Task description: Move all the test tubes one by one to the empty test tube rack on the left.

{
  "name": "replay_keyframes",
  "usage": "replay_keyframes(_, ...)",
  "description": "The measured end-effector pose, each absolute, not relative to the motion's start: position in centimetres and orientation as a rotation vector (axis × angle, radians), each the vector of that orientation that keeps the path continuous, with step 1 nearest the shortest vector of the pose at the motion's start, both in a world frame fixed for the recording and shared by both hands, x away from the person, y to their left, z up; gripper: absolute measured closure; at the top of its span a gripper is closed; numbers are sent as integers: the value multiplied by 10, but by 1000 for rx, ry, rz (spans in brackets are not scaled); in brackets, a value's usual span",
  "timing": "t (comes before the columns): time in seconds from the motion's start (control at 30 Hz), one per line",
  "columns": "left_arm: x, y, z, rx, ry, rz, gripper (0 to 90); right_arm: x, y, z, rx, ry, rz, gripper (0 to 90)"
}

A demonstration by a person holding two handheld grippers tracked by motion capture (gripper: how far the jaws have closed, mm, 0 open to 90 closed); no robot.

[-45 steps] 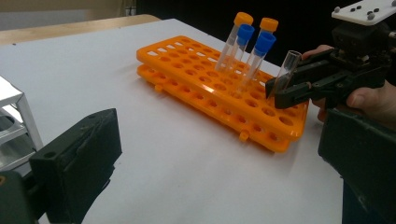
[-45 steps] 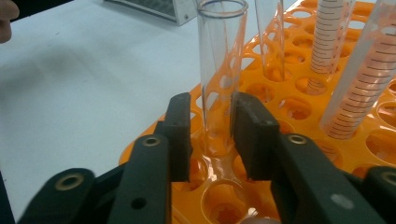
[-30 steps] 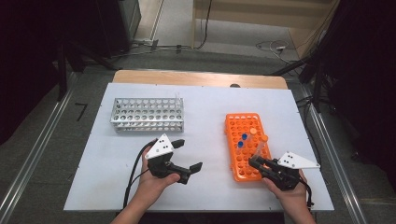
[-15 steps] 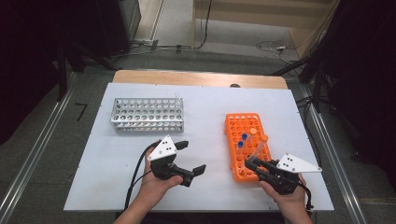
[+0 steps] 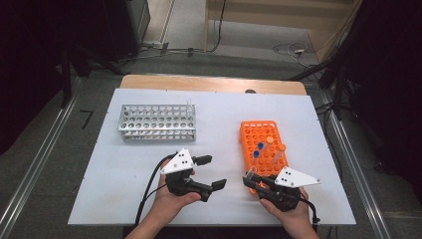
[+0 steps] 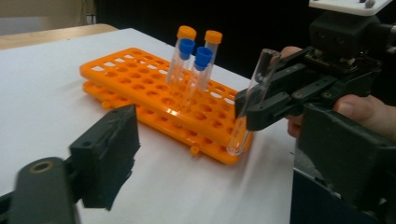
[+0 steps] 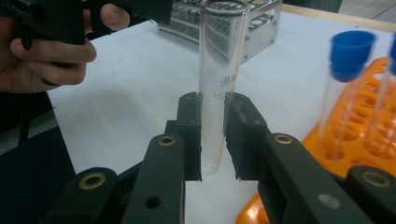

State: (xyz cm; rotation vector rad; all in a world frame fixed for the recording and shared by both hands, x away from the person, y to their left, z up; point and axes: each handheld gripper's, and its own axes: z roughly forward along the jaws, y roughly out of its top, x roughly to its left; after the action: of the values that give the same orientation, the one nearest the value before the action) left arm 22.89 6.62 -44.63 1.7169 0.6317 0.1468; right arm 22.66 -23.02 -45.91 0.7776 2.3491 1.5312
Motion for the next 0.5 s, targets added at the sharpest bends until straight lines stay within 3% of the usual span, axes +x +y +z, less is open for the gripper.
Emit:
replay_keyframes(0.43, 225, 43, -448, 1748, 565, 76, 517, 220, -206, -466, 700, 2426, 1524, 740)
replay_keyframes(0.5, 224, 40, -449, 1753, 549, 71, 605, 220, -204, -466, 694, 2434, 1526, 740)
